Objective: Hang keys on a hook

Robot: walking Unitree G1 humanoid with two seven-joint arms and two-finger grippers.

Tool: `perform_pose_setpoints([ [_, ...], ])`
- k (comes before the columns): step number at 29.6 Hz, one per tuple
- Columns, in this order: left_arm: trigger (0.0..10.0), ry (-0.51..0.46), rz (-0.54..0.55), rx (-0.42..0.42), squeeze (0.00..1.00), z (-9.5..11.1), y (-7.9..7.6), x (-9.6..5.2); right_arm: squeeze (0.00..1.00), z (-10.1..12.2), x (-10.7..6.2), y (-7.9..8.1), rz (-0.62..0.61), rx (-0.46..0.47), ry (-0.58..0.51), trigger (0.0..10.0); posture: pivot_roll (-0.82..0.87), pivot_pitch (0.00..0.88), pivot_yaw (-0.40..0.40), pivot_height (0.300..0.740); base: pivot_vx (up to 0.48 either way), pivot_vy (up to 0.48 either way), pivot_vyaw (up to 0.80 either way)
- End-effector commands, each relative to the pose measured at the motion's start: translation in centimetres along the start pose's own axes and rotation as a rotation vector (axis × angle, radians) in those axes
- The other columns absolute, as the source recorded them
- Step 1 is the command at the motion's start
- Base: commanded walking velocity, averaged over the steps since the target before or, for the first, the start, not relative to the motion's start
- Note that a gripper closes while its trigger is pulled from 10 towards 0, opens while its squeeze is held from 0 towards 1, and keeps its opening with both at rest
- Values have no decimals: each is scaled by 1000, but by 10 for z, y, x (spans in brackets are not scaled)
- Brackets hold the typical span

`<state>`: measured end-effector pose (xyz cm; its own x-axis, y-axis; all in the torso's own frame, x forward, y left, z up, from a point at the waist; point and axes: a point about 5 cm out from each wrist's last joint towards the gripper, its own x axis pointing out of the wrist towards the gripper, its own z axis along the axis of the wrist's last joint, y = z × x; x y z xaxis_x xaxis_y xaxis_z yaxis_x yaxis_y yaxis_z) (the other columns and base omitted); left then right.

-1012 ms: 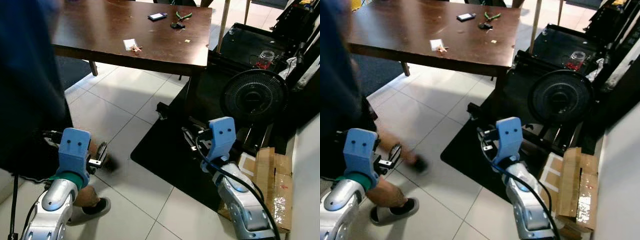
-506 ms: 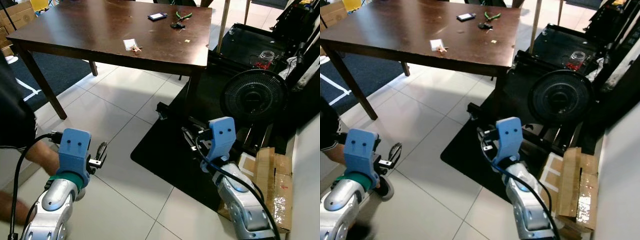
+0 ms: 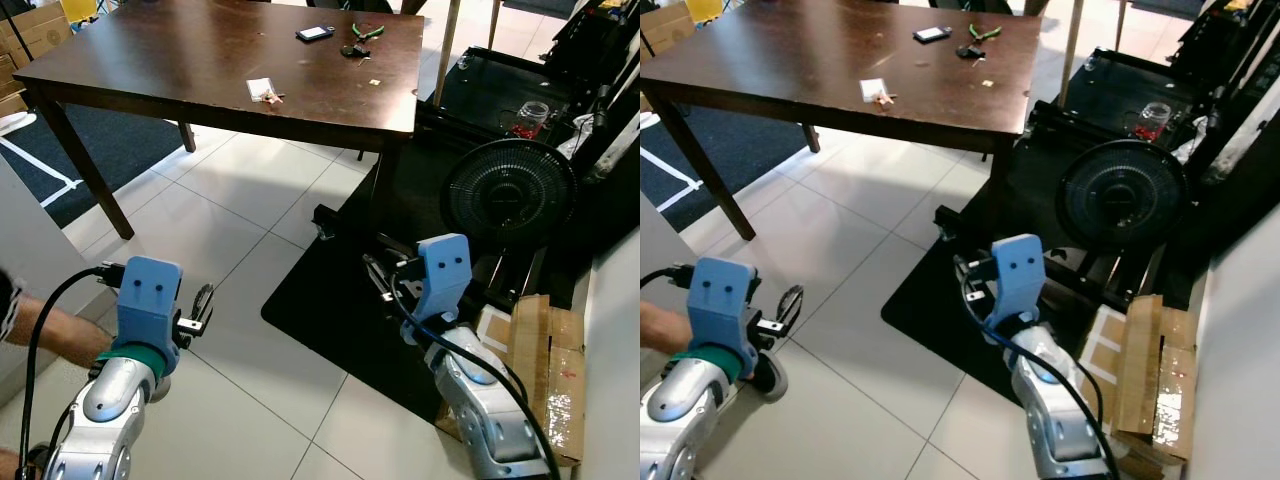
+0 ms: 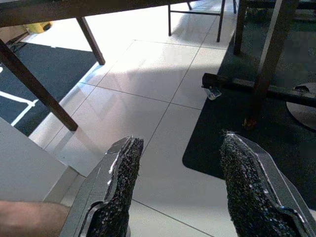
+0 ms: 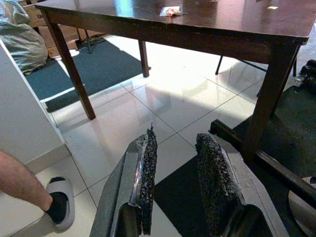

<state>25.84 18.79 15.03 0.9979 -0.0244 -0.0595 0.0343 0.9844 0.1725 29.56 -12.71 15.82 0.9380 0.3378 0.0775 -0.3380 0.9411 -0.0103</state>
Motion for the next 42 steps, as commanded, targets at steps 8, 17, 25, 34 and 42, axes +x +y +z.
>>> perform_pose_setpoints([
  [8,10000,15,7,6,0,-2,2,-1,0,-3,-1,1,-5,10,11,10000,-82,86,92,740,0,0,0],
  [17,10000,14,7,6,0,-2,2,-1,0,-2,-1,0,-5,9,11,10000,-82,86,92,740,0,0,0],
  [25,10000,14,7,6,0,-2,2,-1,0,-2,-1,0,-6,9,10,10000,-82,86,93,740,0,0,0],
  [34,10000,14,7,7,0,-2,2,0,0,-2,-1,0,-7,9,10,10000,-82,86,93,740,0,0,0],
  [42,10000,15,7,8,0,-2,2,0,0,-3,-1,0,-7,9,10,10000,-82,86,93,740,0,0,0],
])
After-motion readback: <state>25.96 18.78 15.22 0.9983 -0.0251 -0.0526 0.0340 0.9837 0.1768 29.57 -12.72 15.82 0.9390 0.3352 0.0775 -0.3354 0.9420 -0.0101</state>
